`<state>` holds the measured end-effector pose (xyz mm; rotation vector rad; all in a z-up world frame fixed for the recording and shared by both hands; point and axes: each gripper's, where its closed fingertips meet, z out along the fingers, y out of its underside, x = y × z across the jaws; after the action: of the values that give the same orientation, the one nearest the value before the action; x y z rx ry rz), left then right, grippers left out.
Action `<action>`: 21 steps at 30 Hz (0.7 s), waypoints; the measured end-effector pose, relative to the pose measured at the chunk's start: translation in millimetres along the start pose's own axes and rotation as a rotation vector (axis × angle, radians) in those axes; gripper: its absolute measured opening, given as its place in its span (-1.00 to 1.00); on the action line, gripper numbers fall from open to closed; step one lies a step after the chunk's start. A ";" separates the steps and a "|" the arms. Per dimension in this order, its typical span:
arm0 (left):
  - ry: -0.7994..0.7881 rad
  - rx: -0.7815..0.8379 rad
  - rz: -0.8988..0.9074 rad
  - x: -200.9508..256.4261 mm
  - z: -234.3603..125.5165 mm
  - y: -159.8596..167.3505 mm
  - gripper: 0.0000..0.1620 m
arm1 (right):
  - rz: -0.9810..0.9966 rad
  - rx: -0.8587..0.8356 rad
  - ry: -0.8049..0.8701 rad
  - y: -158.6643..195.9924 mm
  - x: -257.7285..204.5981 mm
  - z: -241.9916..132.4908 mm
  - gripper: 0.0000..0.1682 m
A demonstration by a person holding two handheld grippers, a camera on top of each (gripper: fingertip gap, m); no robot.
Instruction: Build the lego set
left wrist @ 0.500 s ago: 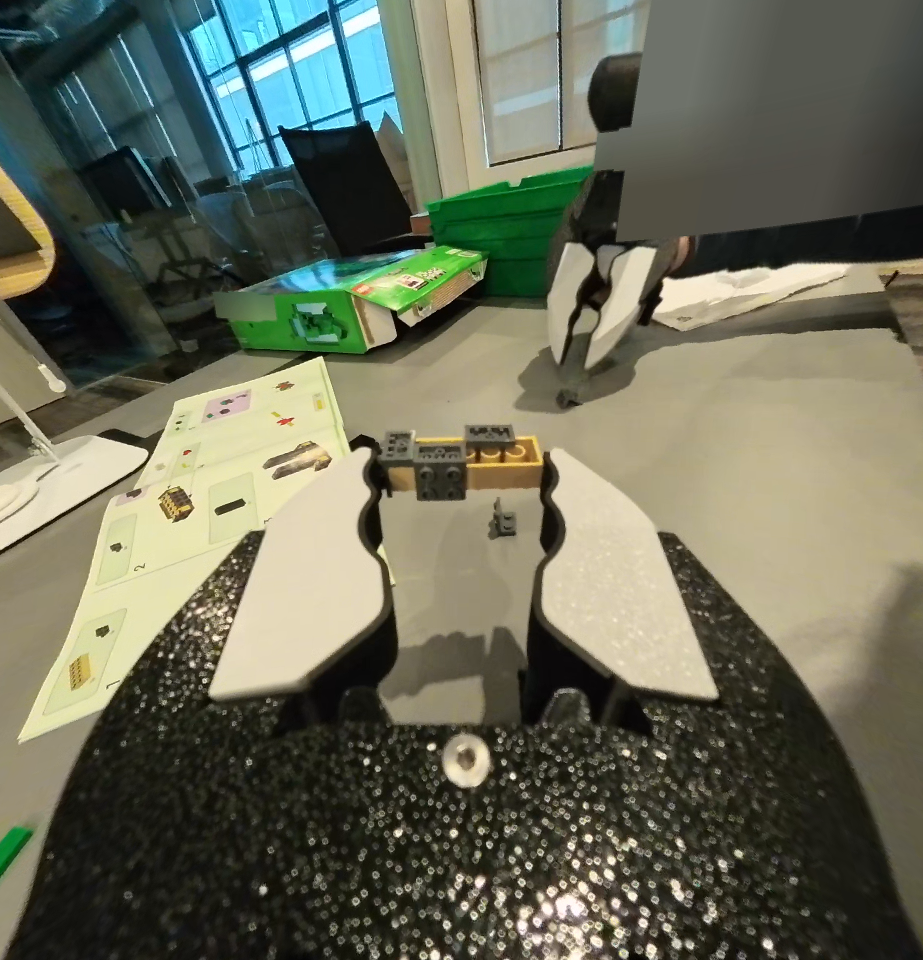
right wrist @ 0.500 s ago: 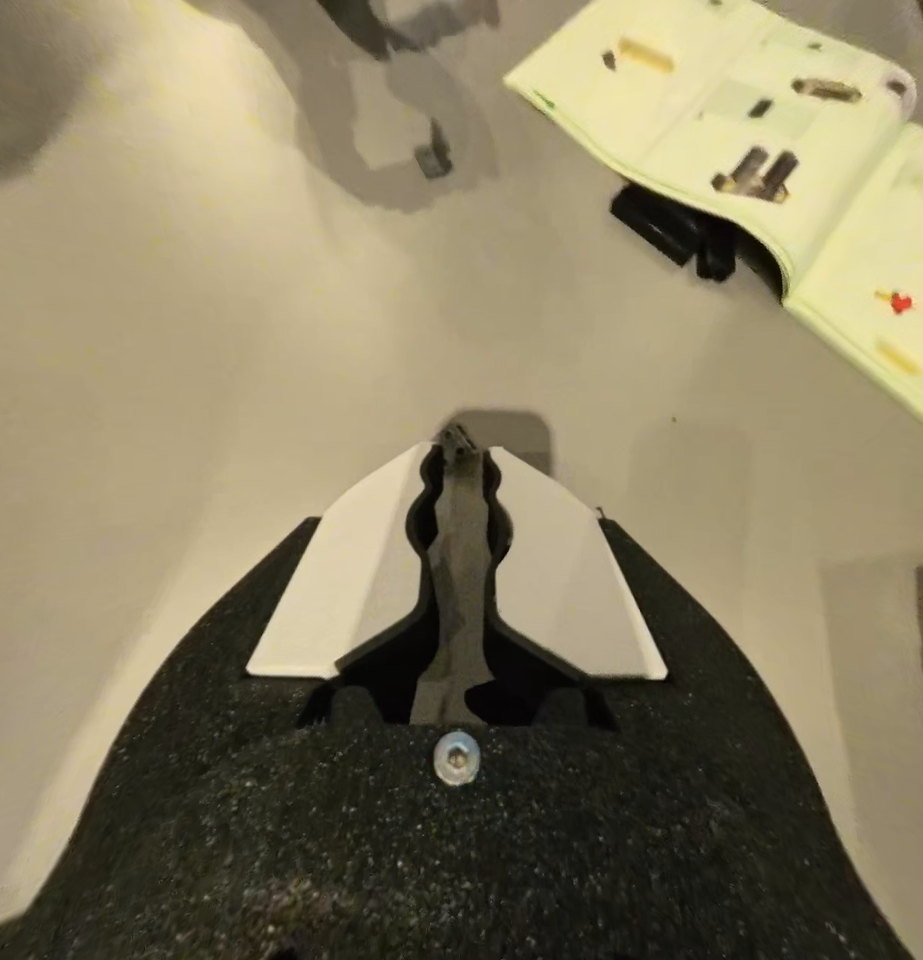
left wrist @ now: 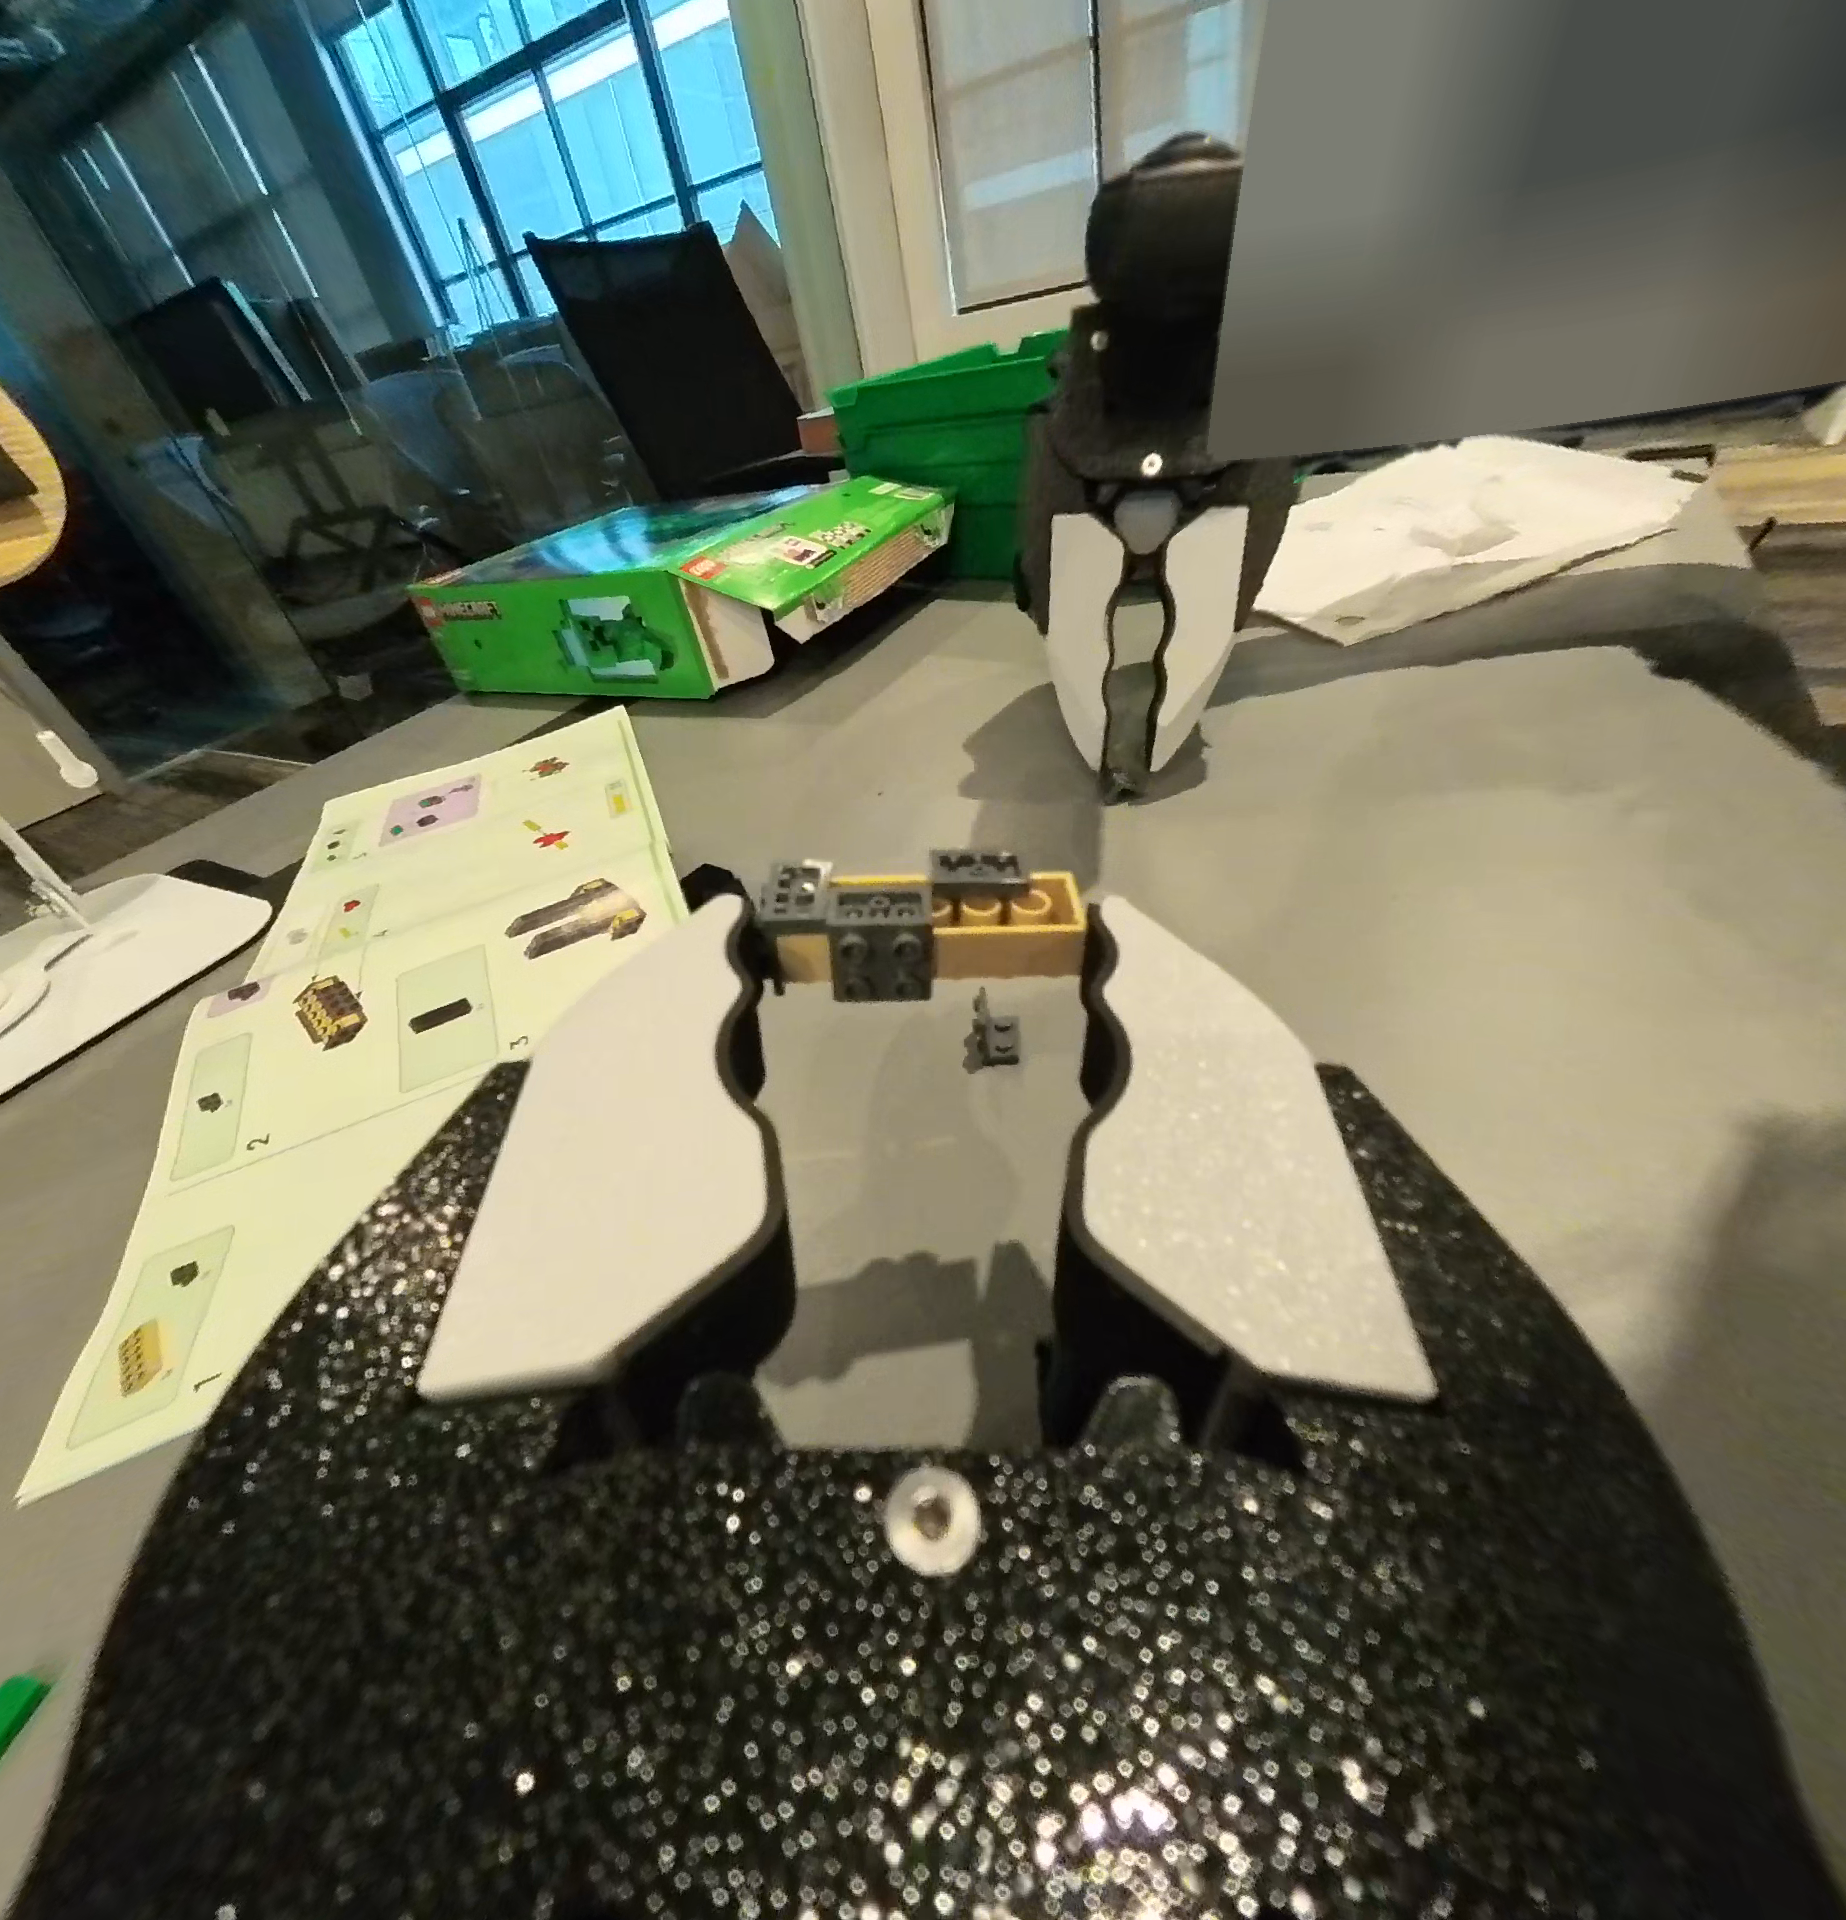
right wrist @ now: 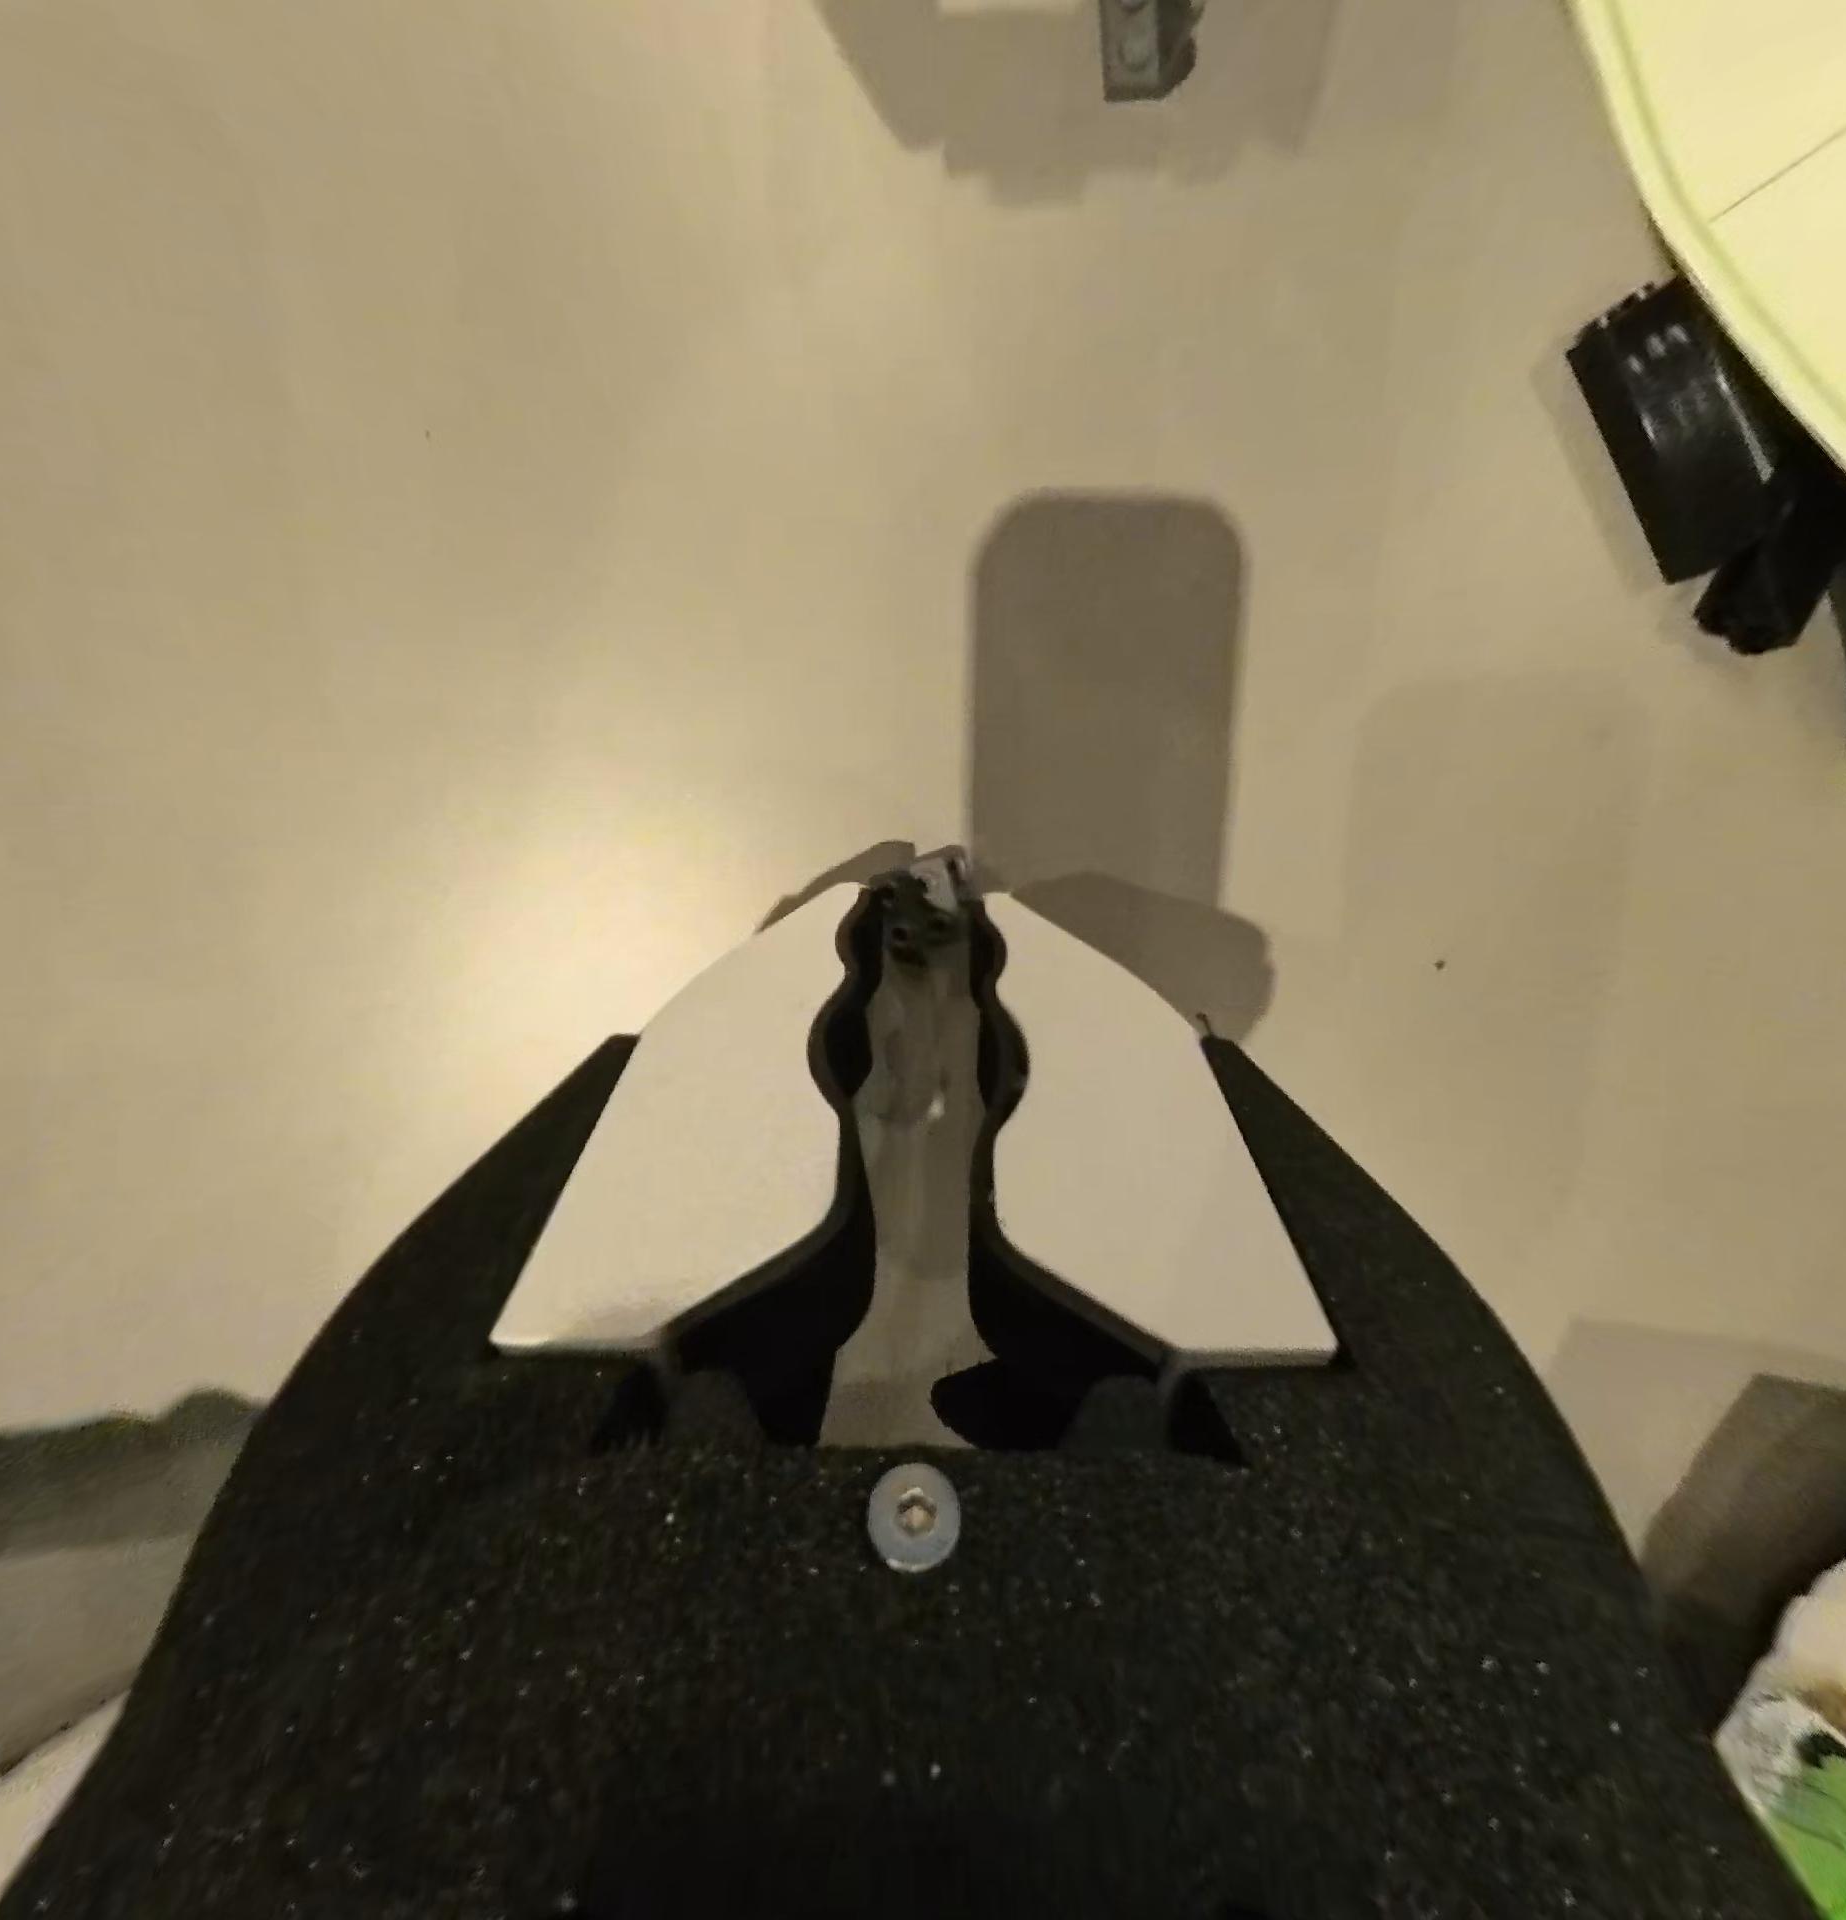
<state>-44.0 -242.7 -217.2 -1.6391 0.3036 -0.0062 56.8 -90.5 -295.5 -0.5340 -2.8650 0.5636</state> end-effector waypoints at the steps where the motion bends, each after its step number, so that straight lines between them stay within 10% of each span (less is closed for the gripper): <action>1: 0.002 -0.003 0.002 0.5 0.3 0.4 -0.27 | -0.010 -0.012 -0.003 0.4 0.4 0.4 -0.82; 21: 0.025 -0.024 0.018 6.0 2.1 2.7 -0.27 | -0.017 0.046 0.035 -5.6 2.3 6.1 -0.93</action>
<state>-38.3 -242.0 -221.1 -1.6608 0.3381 -0.0094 51.5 -96.5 -298.6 -0.5063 -2.8139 0.6092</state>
